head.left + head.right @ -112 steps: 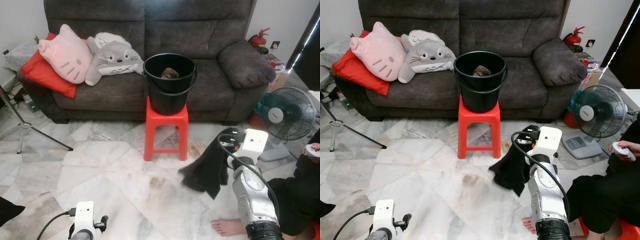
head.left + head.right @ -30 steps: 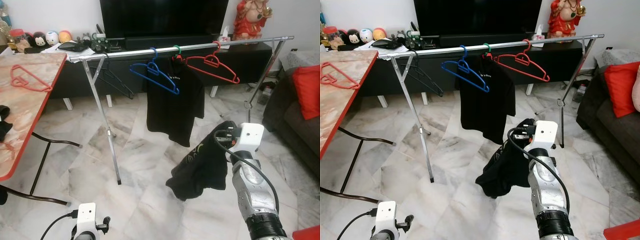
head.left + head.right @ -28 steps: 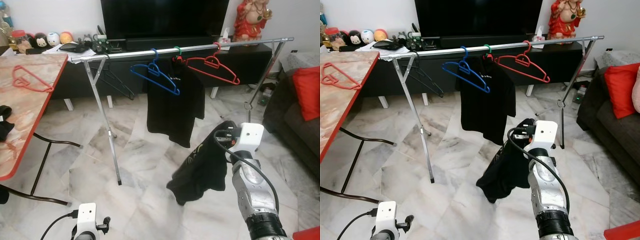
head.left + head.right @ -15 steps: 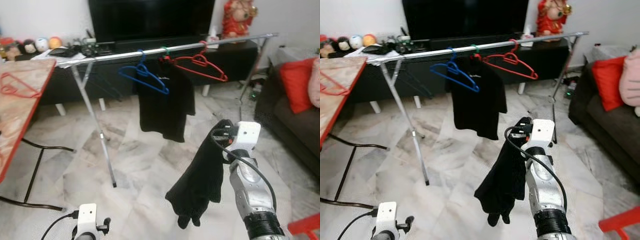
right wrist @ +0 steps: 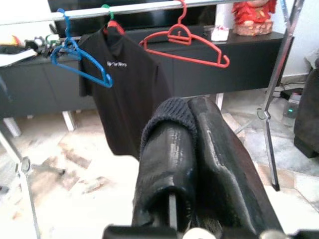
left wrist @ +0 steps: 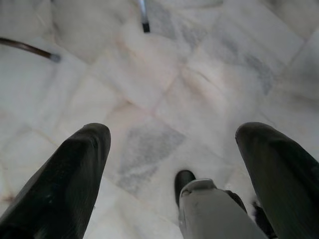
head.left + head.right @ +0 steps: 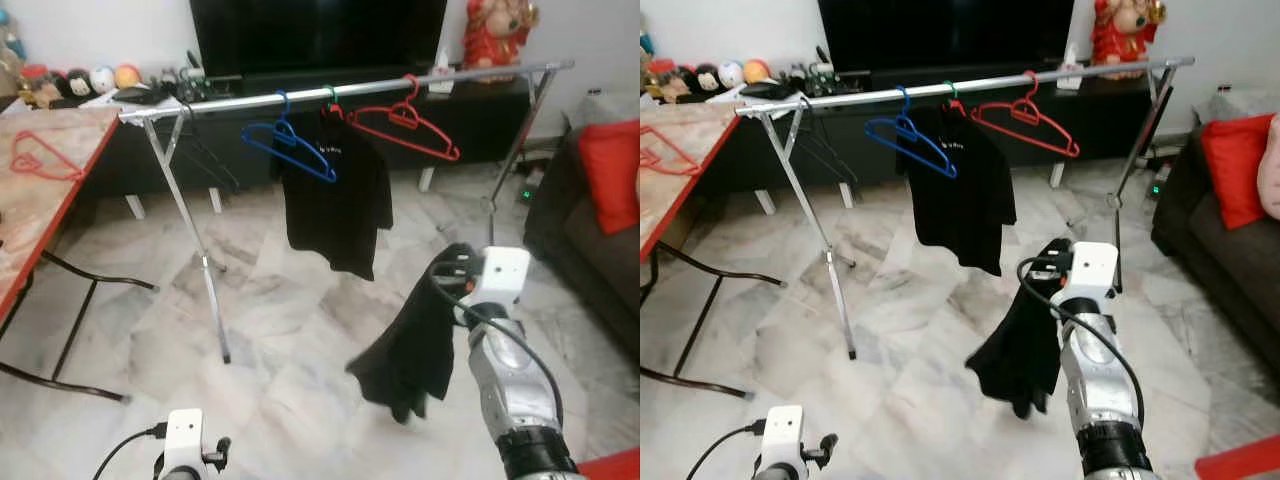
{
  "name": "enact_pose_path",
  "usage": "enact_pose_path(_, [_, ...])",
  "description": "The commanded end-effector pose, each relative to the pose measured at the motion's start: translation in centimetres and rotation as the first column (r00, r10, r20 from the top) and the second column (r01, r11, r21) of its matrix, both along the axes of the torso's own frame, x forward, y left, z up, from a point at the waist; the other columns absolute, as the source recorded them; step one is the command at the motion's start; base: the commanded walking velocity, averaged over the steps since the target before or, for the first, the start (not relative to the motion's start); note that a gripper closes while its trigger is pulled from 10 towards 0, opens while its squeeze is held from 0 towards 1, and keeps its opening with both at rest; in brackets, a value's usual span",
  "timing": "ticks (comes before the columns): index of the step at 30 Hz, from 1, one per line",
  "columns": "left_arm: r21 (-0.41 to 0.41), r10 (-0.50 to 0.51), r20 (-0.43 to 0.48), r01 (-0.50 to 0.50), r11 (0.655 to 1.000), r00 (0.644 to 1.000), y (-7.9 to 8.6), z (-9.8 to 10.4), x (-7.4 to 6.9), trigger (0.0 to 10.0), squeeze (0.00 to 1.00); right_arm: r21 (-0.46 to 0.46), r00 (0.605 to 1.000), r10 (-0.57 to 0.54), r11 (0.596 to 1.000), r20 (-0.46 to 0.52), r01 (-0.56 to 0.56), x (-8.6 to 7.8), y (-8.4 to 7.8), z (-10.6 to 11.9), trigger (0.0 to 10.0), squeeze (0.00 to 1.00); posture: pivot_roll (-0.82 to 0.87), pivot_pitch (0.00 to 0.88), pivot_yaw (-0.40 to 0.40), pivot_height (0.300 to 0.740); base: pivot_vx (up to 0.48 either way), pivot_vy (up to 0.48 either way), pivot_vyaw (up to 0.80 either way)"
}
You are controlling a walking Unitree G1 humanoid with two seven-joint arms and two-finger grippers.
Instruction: Hang hanger
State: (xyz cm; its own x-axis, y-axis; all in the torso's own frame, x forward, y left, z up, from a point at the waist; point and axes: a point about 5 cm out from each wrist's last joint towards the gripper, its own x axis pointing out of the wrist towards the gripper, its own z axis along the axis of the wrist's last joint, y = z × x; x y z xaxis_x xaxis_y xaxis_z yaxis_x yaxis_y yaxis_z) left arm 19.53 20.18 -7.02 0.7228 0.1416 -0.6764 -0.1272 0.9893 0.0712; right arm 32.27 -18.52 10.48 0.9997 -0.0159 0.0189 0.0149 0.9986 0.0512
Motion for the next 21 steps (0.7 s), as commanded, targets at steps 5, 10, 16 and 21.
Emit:
enact_pose_path(5, [0.014,-0.002,-0.002,0.002,1.000,1.000,0.41,0.07,0.01,10.0,0.00,0.000,0.999,0.018,1.000,0.039,-0.018,0.35,0.53,0.87,10.0,0.00,-0.08,0.000,-0.009,0.716,0.000,-0.326,0.00])
enact_pose_path(10, [0.012,0.003,0.002,-0.003,1.000,1.000,0.43,0.13,0.13,10.0,0.00,-0.001,0.999,0.015,1.000,0.037,-0.014,0.41,0.36,0.89,10.0,0.00,-0.08,0.000,-0.016,0.716,0.000,-0.326,0.00])
enact_pose_path(16, [0.011,0.011,0.007,-0.011,1.000,1.000,0.48,0.23,0.30,10.0,0.00,-0.002,0.999,0.011,1.000,0.033,-0.011,0.53,0.25,0.82,10.0,0.00,-0.08,0.000,-0.019,0.716,0.000,-0.332,0.00])
enact_pose_path(21, [0.013,0.032,0.004,-0.032,0.999,0.999,0.63,0.23,0.29,10.0,0.00,0.000,0.999,0.014,1.000,0.036,-0.014,0.64,0.37,0.92,10.0,0.00,-0.08,0.000,-0.021,0.716,0.000,-0.123,0.00])
